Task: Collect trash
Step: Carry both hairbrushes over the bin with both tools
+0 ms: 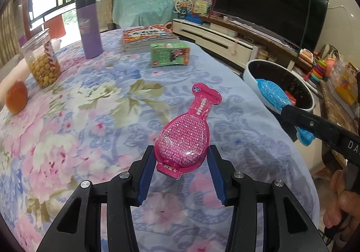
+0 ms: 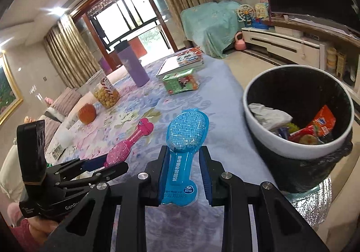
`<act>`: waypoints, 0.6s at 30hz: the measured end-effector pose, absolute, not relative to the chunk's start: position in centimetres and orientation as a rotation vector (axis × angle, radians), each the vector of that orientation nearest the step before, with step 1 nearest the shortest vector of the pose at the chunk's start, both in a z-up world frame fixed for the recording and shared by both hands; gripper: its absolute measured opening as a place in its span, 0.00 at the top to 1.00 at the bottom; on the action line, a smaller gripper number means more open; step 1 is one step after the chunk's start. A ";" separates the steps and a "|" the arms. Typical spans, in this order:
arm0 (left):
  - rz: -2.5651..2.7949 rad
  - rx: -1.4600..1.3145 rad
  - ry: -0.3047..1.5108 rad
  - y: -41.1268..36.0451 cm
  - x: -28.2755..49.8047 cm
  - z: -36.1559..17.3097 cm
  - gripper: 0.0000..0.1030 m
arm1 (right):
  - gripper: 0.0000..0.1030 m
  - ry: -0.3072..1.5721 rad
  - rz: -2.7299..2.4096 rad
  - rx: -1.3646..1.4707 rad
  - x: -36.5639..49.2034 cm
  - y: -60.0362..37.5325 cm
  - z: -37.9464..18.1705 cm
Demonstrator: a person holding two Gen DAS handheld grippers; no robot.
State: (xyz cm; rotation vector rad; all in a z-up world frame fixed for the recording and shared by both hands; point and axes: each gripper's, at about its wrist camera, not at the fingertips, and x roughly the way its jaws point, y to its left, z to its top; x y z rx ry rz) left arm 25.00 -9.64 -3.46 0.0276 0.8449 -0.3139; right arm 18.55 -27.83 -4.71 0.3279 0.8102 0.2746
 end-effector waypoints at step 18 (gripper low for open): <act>-0.418 0.091 0.820 -15.6 25.7 -1.8 0.56 | 0.74 0.772 0.178 0.385 17.5 -33.9 -4.1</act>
